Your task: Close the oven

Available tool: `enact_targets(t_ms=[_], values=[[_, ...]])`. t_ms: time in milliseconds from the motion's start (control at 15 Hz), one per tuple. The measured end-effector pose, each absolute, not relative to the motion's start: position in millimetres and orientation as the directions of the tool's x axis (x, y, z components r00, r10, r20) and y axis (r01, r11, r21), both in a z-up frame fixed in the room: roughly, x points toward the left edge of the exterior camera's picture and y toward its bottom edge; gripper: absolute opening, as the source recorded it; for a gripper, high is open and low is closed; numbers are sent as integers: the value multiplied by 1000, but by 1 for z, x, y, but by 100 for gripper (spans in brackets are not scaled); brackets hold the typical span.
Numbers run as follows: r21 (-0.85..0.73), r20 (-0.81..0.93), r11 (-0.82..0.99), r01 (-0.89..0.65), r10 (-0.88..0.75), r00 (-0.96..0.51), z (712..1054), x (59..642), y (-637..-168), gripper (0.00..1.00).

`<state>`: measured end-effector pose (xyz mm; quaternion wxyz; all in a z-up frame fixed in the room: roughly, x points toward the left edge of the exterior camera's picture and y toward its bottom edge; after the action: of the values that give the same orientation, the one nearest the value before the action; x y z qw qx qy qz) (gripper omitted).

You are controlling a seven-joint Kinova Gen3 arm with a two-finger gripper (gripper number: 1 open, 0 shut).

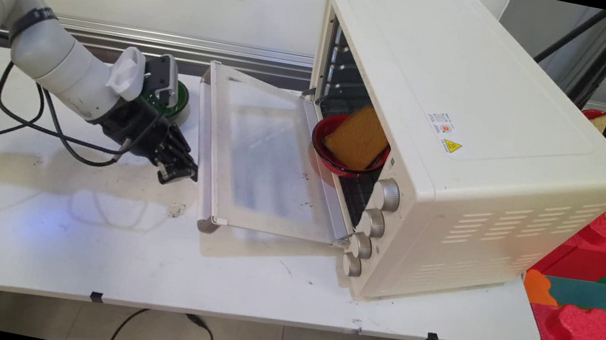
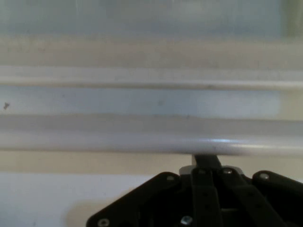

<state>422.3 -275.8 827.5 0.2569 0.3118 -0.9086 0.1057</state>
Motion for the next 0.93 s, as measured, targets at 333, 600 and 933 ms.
enact_targets(t_ms=[333,600,933], values=[[-40,581,777,-628,-493,-648,830,418,-275,0],[-47,628,763,-645,-480,-613,841,417,-273,0],[-59,673,754,-654,-454,-584,860,411,-277,0]])
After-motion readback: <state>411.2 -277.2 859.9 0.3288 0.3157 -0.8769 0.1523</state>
